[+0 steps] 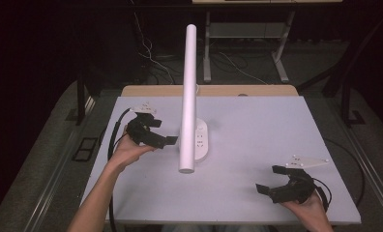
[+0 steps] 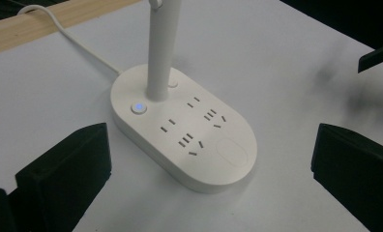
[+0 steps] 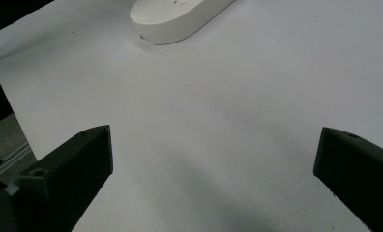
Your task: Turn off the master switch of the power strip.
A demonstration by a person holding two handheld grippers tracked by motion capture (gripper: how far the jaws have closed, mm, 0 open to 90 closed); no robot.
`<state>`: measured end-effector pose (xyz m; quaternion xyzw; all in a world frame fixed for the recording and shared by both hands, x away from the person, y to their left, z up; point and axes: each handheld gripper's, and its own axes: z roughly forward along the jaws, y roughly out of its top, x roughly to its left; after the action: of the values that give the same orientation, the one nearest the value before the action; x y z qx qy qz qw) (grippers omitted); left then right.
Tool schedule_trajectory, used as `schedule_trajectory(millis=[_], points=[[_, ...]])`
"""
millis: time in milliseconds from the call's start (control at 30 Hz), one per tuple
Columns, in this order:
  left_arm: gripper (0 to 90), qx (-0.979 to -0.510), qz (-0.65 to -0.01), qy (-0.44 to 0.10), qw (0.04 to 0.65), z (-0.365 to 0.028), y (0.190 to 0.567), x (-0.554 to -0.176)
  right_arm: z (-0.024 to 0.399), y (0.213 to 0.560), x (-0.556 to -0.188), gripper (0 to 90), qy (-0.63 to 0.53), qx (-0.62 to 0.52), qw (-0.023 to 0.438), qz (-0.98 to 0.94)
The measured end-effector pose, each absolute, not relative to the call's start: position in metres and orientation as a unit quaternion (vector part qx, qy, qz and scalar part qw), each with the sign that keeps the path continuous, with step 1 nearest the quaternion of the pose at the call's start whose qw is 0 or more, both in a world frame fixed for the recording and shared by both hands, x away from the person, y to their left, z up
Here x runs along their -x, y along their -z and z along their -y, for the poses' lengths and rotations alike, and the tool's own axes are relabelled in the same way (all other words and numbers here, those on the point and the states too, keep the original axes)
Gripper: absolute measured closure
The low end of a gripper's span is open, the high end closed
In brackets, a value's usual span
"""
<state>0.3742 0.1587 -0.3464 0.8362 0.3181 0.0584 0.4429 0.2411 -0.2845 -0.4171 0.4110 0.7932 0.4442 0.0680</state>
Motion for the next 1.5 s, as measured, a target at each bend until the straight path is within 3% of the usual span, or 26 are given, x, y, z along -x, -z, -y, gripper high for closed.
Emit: schedule_trajectory(millis=[1500], points=[[1.3, -0.832, -0.350, -0.075, 0.424, -0.154, 0.357, -0.440, 0.286, 0.417, -0.243, 0.0, -0.447, -0.409, 0.068, -0.793]])
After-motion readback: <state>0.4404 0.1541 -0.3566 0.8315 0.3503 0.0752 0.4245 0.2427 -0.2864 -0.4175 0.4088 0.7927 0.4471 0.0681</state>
